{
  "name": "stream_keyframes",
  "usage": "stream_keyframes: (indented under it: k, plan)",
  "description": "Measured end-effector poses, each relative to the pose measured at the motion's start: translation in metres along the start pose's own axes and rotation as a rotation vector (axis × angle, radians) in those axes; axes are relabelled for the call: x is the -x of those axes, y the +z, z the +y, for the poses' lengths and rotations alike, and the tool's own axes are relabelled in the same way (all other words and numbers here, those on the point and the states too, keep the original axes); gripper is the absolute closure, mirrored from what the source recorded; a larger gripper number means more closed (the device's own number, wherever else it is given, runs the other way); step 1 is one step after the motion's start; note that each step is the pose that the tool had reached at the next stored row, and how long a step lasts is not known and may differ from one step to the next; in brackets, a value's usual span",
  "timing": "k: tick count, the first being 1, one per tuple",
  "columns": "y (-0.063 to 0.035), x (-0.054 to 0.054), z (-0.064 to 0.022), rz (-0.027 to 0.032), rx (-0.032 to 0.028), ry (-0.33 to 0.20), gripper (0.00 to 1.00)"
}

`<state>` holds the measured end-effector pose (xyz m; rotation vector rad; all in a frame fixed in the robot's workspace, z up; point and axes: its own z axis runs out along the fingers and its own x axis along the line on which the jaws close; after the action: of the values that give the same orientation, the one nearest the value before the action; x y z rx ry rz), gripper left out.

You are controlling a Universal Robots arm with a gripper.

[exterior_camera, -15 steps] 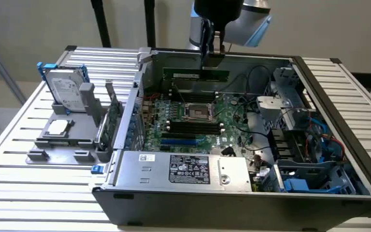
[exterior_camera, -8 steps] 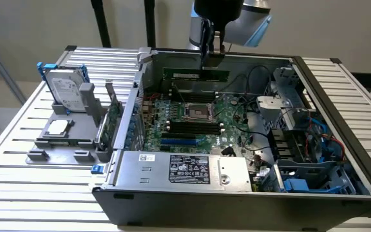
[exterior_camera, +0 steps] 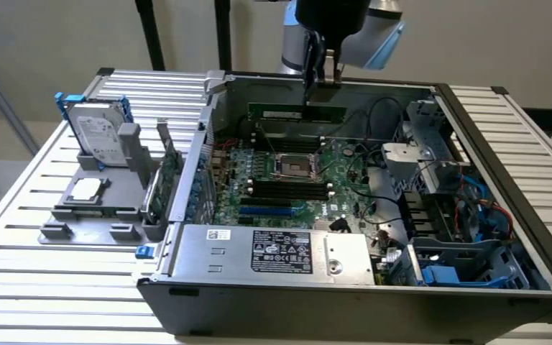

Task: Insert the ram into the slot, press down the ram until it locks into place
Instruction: 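Insert the ram into the slot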

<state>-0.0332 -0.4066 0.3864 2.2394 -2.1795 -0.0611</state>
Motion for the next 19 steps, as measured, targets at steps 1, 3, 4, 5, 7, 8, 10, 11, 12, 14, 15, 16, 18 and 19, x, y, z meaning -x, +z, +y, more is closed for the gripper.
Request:
stream_keyframes:
  k: [1, 3, 4, 5, 7, 8, 10, 11, 12, 14, 15, 16, 18, 19]
  plan:
    - [0.0017, 0.000, -0.0016, 0.0000, 0.0000, 0.000, 0.87]
    - [0.0052, 0.000, -0.0034, 0.0000, 0.0001, 0.000, 0.87]
    - [0.0072, 0.000, -0.0038, -0.0001, 0.0001, 0.000, 0.87]
    - [0.0090, 0.000, -0.0040, -0.0001, 0.0001, 0.000, 0.87]
    - [0.0126, 0.000, -0.0042, -0.0001, 0.0000, 0.000, 0.87]
    - [0.0144, 0.000, -0.0043, -0.0001, 0.0000, 0.000, 0.87]
    - [0.0181, 0.000, -0.0046, 0.0000, 0.0000, 0.000, 0.87]
    - [0.0199, 0.000, -0.0046, 0.0000, 0.0000, 0.000, 0.87]
    - [0.0217, 0.000, -0.0047, -0.0001, 0.0000, 0.000, 0.87]
    - [0.0254, -0.001, -0.0048, -0.0002, 0.0000, 0.000, 0.87]
    - [0.0272, -0.001, -0.0049, -0.0001, 0.0000, 0.000, 0.87]
    - [0.0289, -0.001, -0.0050, 0.0000, 0.0001, 0.000, 0.87]
    - [0.0326, -0.001, -0.0051, -0.0002, 0.0000, 0.000, 0.87]
    - [0.0344, -0.001, -0.0052, -0.0002, 0.0000, 0.000, 0.87]
